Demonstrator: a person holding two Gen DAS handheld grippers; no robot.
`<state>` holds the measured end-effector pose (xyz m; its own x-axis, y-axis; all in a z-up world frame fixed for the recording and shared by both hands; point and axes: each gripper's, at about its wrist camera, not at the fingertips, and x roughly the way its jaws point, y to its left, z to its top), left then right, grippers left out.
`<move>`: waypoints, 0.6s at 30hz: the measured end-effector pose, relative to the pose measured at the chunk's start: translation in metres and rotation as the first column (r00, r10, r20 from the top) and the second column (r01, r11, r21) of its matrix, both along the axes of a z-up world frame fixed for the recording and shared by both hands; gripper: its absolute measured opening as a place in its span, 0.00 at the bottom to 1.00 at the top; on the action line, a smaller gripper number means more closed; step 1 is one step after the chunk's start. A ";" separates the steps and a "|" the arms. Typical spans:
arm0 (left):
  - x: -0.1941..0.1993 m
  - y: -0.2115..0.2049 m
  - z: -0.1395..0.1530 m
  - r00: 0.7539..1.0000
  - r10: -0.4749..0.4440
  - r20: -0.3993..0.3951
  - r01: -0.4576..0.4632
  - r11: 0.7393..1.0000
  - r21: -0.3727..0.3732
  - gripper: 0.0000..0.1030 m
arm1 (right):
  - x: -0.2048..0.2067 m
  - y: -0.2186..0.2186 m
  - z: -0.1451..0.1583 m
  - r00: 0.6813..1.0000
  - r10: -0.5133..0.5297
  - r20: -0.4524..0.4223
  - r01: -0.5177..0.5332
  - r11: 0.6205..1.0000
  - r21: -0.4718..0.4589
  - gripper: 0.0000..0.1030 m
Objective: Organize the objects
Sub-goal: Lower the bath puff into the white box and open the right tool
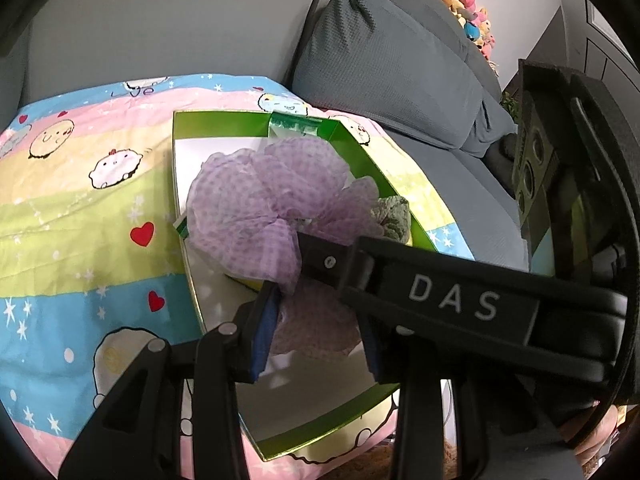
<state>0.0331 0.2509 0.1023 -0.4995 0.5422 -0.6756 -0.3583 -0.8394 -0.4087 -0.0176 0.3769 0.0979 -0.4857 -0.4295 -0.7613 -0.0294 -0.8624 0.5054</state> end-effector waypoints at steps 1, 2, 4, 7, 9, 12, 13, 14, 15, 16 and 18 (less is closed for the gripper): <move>0.000 0.000 -0.001 1.000 0.000 0.004 0.000 1.000 0.002 0.34 | -0.001 0.000 -0.001 1.000 -0.002 0.004 0.002 1.000 0.005 0.37; 0.000 0.000 -0.002 1.000 0.001 0.007 -0.001 1.000 0.003 0.35 | -0.001 0.000 -0.001 1.000 -0.003 0.007 0.003 1.000 0.008 0.37; -0.001 -0.001 -0.003 1.000 0.002 0.014 -0.002 1.000 0.004 0.35 | -0.002 -0.001 -0.002 1.000 -0.005 0.011 0.005 1.000 0.014 0.37; -0.002 0.000 -0.005 1.000 0.004 0.023 -0.004 1.000 0.003 0.37 | -0.003 -0.001 -0.004 1.000 -0.008 0.016 0.008 1.000 0.021 0.37; -0.003 0.000 -0.007 1.000 0.004 0.030 -0.004 1.000 0.003 0.37 | -0.003 -0.001 -0.005 1.000 -0.012 0.021 0.011 1.000 0.026 0.37; -0.005 0.000 -0.009 0.999 0.004 0.046 -0.004 1.000 -0.001 0.37 | -0.004 0.000 -0.007 0.999 -0.018 0.029 0.017 0.999 0.035 0.37; -0.005 0.000 -0.010 0.999 0.004 0.048 -0.004 1.000 -0.001 0.38 | -0.004 0.000 -0.007 0.999 -0.019 0.031 0.018 0.999 0.036 0.37; -0.006 0.000 -0.011 0.999 0.005 0.052 -0.005 1.000 -0.001 0.38 | -0.005 0.000 -0.008 0.999 -0.021 0.034 0.020 0.999 0.038 0.37; -0.006 0.000 -0.011 0.998 0.007 0.055 -0.007 1.000 -0.001 0.38 | -0.005 0.000 -0.008 0.999 -0.021 0.035 0.020 0.999 0.038 0.37; -0.007 -0.001 -0.012 0.998 0.008 0.058 -0.008 1.000 -0.001 0.38 | -0.006 0.000 -0.009 0.999 -0.022 0.035 0.021 0.999 0.040 0.37; -0.007 0.000 -0.012 0.998 0.010 0.057 -0.010 1.000 -0.002 0.38 | -0.006 -0.001 -0.009 0.999 -0.023 0.038 0.021 0.999 0.042 0.37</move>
